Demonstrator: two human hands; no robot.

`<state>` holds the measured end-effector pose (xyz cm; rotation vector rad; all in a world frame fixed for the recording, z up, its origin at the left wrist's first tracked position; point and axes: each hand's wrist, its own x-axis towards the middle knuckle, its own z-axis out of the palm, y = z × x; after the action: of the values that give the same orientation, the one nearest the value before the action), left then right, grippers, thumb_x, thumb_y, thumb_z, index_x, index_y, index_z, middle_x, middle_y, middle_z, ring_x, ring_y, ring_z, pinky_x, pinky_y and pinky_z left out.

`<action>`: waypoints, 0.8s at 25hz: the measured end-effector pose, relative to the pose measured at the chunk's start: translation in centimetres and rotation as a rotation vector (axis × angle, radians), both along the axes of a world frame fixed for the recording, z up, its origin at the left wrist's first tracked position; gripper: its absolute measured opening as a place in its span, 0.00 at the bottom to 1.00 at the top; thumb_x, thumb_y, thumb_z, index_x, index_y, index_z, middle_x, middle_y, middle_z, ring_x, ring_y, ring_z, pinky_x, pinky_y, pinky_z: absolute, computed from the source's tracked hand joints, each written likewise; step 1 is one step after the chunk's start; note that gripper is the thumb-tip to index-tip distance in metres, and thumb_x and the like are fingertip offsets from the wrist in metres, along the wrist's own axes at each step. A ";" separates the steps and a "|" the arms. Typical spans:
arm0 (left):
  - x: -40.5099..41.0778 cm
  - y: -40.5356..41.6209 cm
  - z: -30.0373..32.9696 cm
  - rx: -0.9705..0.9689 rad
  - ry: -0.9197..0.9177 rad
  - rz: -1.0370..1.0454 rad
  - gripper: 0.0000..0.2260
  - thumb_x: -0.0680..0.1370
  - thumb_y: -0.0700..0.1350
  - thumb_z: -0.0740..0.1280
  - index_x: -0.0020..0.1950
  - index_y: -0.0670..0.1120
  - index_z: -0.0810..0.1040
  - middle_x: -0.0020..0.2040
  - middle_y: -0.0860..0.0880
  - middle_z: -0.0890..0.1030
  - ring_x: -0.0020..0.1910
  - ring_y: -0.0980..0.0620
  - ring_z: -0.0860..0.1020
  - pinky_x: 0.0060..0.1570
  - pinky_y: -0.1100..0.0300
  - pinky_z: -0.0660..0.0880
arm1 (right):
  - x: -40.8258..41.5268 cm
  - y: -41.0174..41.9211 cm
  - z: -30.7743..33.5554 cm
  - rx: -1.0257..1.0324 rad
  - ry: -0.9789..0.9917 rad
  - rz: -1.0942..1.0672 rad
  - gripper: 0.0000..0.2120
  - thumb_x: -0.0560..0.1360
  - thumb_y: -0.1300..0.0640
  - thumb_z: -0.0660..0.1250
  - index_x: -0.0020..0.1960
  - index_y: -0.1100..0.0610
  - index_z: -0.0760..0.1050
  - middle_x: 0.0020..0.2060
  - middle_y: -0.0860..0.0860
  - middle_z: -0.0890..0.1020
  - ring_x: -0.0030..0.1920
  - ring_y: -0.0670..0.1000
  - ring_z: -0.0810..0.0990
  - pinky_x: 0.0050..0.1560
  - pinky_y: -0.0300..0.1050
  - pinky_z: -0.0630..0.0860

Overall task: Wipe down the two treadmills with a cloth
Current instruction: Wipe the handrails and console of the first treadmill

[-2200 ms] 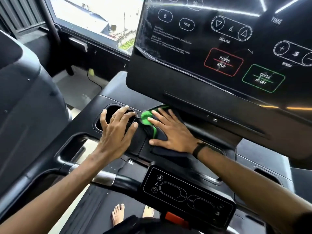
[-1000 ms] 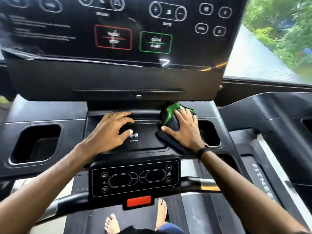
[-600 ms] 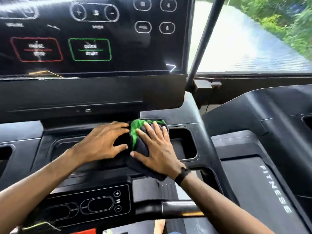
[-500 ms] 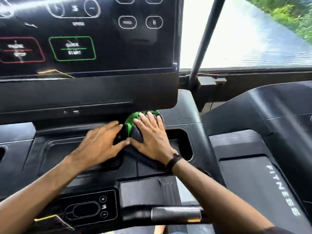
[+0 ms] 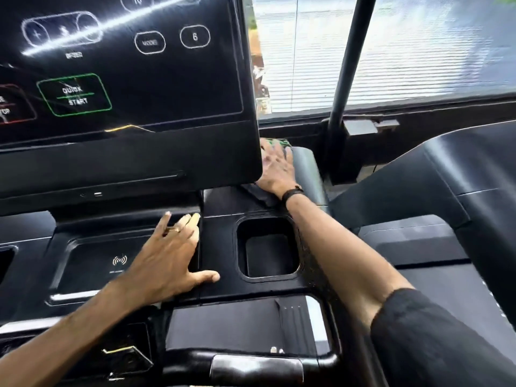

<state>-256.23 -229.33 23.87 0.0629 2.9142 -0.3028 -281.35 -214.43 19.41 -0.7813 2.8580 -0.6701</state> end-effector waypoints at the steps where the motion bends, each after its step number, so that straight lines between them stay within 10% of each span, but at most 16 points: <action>1: 0.0 -0.3 0.3 -0.009 -0.022 -0.005 0.50 0.72 0.77 0.46 0.62 0.34 0.80 0.67 0.38 0.77 0.69 0.42 0.75 0.72 0.44 0.51 | -0.8 1.1 -0.3 -0.008 0.012 -0.067 0.35 0.69 0.30 0.58 0.73 0.44 0.67 0.75 0.49 0.65 0.77 0.56 0.57 0.76 0.61 0.51; 12: -0.8 -0.8 0.3 -0.038 -0.043 -0.082 0.53 0.62 0.81 0.52 0.54 0.33 0.83 0.58 0.37 0.82 0.62 0.43 0.80 0.73 0.45 0.44 | 6.9 9.9 -3.9 -0.251 -0.304 -0.654 0.39 0.72 0.29 0.61 0.76 0.49 0.63 0.72 0.55 0.67 0.71 0.62 0.68 0.71 0.62 0.64; 20: -2.4 0.9 1.0 -0.172 -0.104 -0.146 0.51 0.58 0.80 0.52 0.63 0.42 0.77 0.69 0.44 0.72 0.74 0.50 0.66 0.74 0.44 0.34 | 5.1 3.1 -1.1 0.093 -0.016 -0.261 0.42 0.70 0.24 0.56 0.78 0.44 0.59 0.80 0.54 0.55 0.78 0.64 0.50 0.74 0.69 0.46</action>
<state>-258.60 -228.46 24.88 0.2568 2.7736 -0.5551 -276.25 -211.37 18.31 -0.3915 2.9799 -0.5614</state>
